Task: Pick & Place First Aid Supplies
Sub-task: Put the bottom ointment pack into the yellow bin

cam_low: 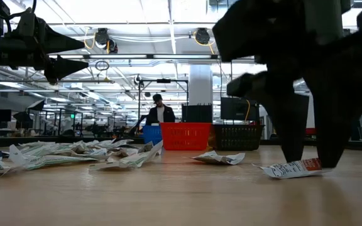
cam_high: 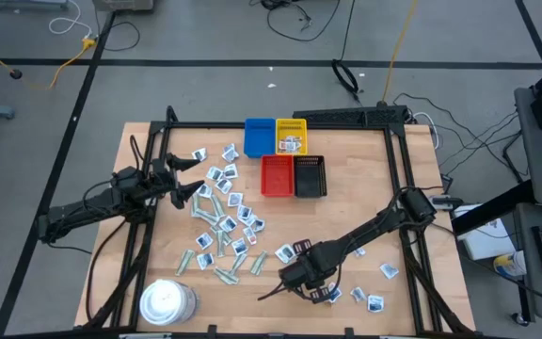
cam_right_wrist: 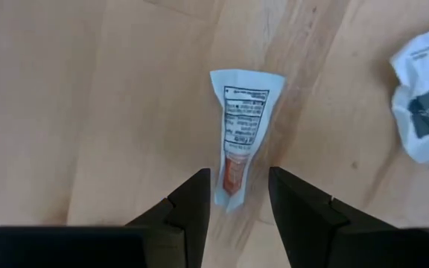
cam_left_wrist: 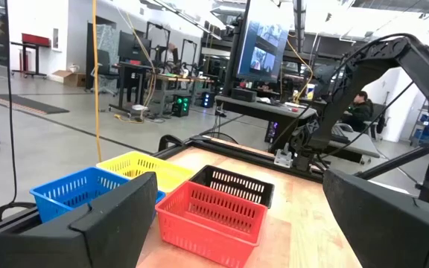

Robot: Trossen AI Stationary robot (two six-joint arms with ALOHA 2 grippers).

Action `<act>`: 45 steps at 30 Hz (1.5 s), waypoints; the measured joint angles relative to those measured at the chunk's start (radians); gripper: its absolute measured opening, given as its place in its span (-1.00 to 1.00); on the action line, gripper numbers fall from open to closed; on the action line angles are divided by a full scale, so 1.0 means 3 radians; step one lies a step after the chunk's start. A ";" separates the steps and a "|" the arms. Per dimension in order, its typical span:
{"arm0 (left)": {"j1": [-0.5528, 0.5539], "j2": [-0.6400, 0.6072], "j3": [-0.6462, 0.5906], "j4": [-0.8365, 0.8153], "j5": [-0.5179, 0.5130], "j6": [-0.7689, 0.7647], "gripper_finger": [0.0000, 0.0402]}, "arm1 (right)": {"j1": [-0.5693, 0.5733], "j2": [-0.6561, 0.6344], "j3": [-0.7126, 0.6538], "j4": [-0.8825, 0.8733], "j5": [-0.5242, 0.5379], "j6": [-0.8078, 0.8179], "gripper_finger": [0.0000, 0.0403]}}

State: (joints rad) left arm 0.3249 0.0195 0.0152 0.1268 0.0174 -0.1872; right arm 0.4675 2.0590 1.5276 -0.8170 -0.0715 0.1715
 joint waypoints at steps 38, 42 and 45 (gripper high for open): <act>0.0001 0.0000 0.0000 0.0000 0.0010 0.0000 0.94 | -0.0489 -0.0746 0.0020 -0.0722 -0.0388 -0.0961 -1.00; 0.0000 0.0000 0.0001 0.0000 0.0009 0.0000 0.94 | -0.0671 -0.0906 0.0020 -0.0882 -0.0381 -0.1084 -1.00; 0.0001 0.0000 0.0001 0.0000 0.0009 0.0000 0.94 | -0.0772 -0.0985 0.0020 -0.0931 -0.0378 -0.1144 -1.00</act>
State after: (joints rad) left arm 0.3252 0.0196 0.0154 0.1268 0.0200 -0.1871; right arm 0.2358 1.7636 1.5337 -1.0963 -0.1849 -0.1716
